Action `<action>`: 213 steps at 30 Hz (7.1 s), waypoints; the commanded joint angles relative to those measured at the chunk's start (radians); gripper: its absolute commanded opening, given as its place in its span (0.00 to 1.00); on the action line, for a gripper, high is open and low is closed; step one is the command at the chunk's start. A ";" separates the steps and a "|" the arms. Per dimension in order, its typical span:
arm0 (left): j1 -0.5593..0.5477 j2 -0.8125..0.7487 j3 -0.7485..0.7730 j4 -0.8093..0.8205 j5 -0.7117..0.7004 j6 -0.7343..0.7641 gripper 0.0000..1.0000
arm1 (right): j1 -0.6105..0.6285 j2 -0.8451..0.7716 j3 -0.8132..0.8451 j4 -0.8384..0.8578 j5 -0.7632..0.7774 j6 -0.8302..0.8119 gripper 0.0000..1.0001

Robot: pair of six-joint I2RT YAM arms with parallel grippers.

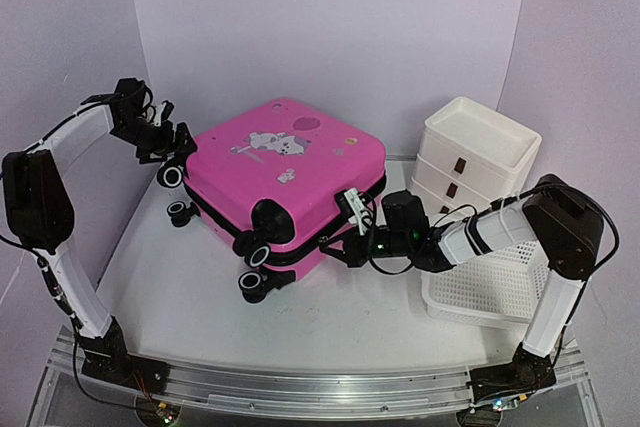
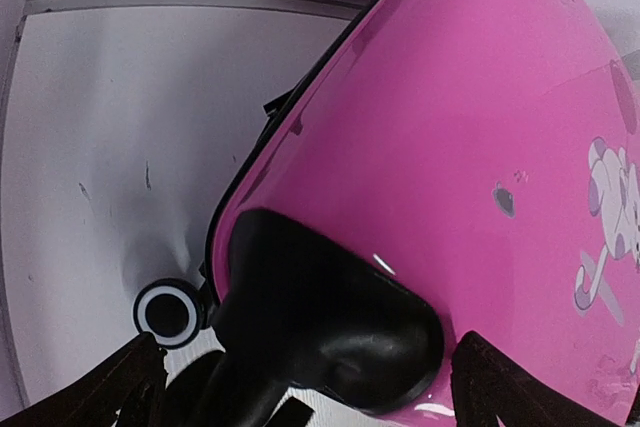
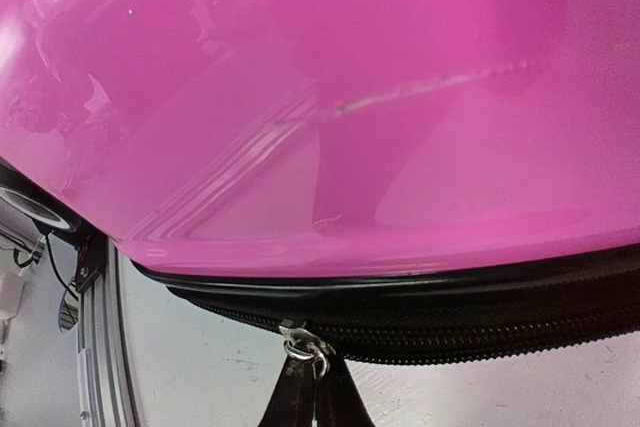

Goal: Open, take out, and arrange the luggage

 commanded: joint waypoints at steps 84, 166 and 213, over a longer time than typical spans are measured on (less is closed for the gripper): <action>-0.882 0.022 -0.141 0.642 0.028 -0.541 0.05 | 0.109 -0.106 -0.196 0.464 0.224 -0.166 0.00; -0.154 -0.648 -0.513 -0.080 -0.179 -0.205 0.99 | 0.423 -0.097 -0.212 0.377 0.857 -0.434 0.00; -0.917 -0.326 -0.577 0.800 -0.195 -0.749 0.25 | 0.464 0.021 -0.057 0.392 0.622 -0.350 0.00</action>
